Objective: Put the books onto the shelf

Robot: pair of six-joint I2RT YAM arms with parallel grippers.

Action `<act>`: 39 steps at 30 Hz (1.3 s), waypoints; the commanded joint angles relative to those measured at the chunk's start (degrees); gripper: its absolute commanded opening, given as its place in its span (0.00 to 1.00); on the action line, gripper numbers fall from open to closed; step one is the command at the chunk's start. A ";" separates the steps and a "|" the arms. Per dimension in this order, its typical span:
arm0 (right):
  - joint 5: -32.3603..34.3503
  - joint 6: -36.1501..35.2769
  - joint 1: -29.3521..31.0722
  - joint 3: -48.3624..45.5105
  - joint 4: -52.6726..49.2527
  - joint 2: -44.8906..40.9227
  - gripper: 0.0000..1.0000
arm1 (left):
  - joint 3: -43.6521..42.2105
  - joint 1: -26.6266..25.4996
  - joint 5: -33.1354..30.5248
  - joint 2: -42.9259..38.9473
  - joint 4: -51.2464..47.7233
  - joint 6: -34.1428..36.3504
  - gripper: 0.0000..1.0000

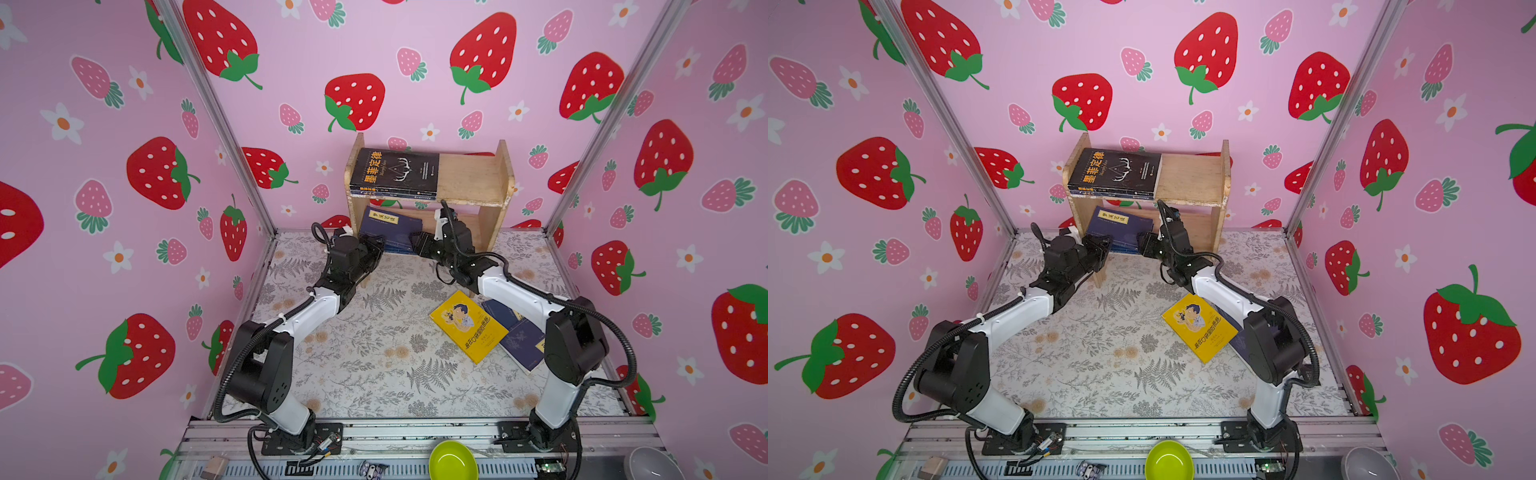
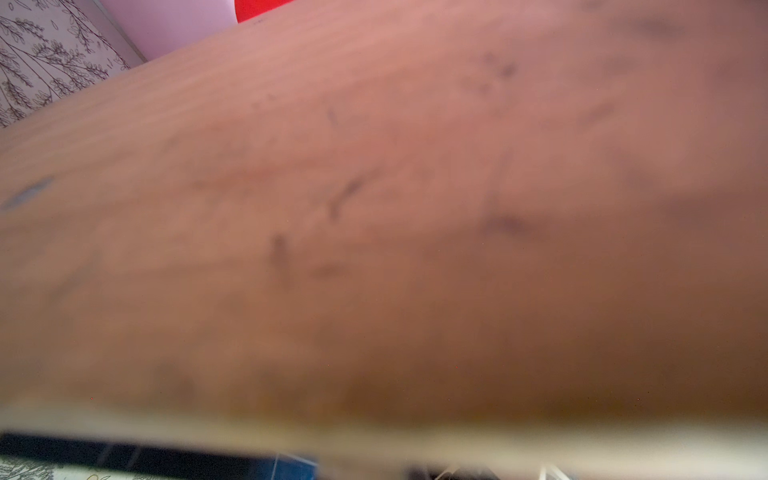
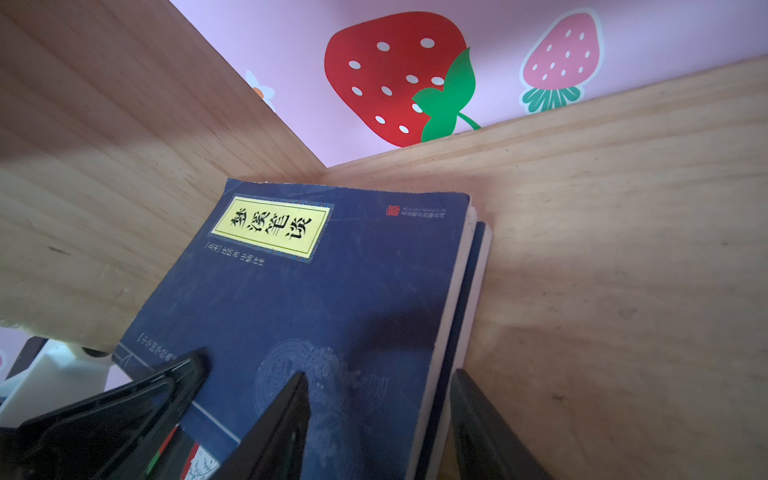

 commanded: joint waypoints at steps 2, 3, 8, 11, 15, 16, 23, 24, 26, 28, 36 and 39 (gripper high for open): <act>0.77 0.04 -0.29 0.33 -4.54 0.16 0.57 | -0.65 -0.18 1.42 -0.26 1.72 -0.41 0.00; 0.57 0.17 -0.31 0.28 -4.39 0.29 0.56 | -0.75 -0.19 1.48 -0.23 1.60 -0.38 0.00; -0.25 0.83 -0.09 0.27 -4.18 0.87 0.56 | -1.45 -0.16 1.83 -0.26 2.15 -0.91 0.00; -0.22 1.23 0.12 0.62 -4.87 1.47 0.57 | -1.98 -0.17 2.10 -0.39 3.40 -1.45 0.00; 0.53 1.38 0.55 0.93 -5.84 1.70 0.57 | -2.00 -0.09 2.37 -0.83 2.62 -1.26 0.00; 0.64 1.29 0.61 1.05 -6.02 1.68 0.57 | -2.00 -0.02 2.31 -0.80 2.55 -1.24 0.00; 1.39 0.85 1.27 1.71 -7.65 2.99 0.53 | -2.79 0.01 2.16 -0.86 2.03 -1.51 0.00; 1.67 0.81 1.48 1.70 -7.80 3.23 0.52 | -2.78 0.05 2.18 -1.04 1.45 -1.53 0.00; 2.38 0.79 1.74 1.66 -8.02 3.61 0.52 | -2.83 0.09 1.95 -1.48 0.29 -1.45 0.14; 2.75 0.85 1.87 1.59 -8.27 3.94 0.52 | -3.14 0.13 1.54 -2.22 -0.75 -1.42 0.29; 3.46 0.67 2.31 1.63 -8.65 4.86 0.47 | -3.85 0.29 -2.61 -7.01 -9.27 -0.45 0.58; 3.58 0.76 2.50 1.36 -8.75 4.93 0.46 | -2.79 0.88 -3.35 -8.12 -13.32 1.30 0.65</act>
